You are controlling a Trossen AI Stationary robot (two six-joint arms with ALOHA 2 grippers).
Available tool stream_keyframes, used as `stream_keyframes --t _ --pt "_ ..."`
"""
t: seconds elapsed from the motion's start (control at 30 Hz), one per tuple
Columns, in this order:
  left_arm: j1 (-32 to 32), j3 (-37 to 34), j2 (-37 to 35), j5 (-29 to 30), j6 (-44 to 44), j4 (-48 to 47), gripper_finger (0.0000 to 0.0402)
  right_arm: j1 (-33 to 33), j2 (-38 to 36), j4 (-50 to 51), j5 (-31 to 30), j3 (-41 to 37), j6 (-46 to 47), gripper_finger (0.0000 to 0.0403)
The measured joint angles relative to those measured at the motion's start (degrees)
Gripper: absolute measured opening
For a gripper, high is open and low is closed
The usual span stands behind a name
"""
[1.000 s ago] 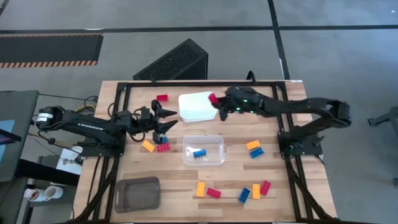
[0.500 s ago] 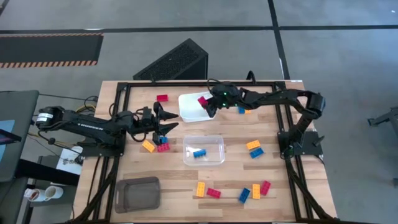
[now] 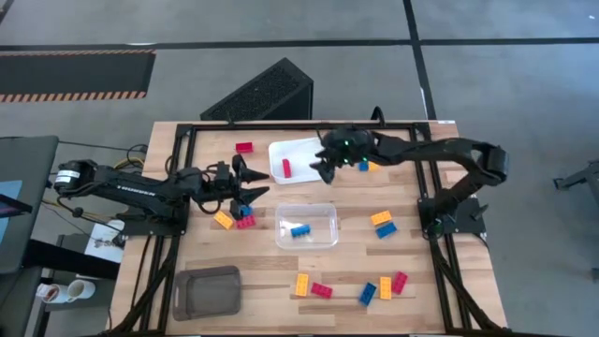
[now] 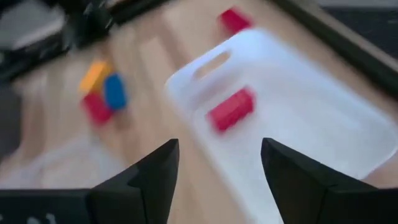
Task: Sort & place blocks by color
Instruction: Put the yellow game piece into the black bin
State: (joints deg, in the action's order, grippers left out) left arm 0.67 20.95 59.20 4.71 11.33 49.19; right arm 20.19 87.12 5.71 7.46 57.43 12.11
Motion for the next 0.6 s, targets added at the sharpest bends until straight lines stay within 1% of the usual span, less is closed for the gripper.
stream_keyframes --t 0.07,0.13,0.23,0.33,0.5,0.6 --pt "0.00 0.00 0.00 0.00 0.18 -0.59 0.0169 -2.61 -2.73 7.00 -1.22 0.00 -1.48 0.0242" --pt "-0.02 0.00 0.00 -0.04 0.48 -1.30 0.0169 -6.00 -4.77 13.94 -5.95 0.00 -1.32 0.0237" --pt "-0.30 0.00 0.00 -0.38 0.52 -1.73 0.0169 -11.60 -6.82 23.24 -13.51 0.00 1.69 0.0228" --pt "-0.80 0.00 0.00 -0.42 1.32 -1.80 0.0169 -17.43 -7.85 30.08 -17.73 -0.09 5.91 0.0222" --pt "-2.29 0.00 0.00 -0.46 1.84 -1.81 0.0169 -27.37 -8.52 30.57 -20.26 -1.14 11.26 0.0213" --pt "-3.85 0.00 0.00 -0.43 1.24 -1.81 0.0169 -32.82 -8.52 29.70 -23.79 -1.14 14.26 0.0208"
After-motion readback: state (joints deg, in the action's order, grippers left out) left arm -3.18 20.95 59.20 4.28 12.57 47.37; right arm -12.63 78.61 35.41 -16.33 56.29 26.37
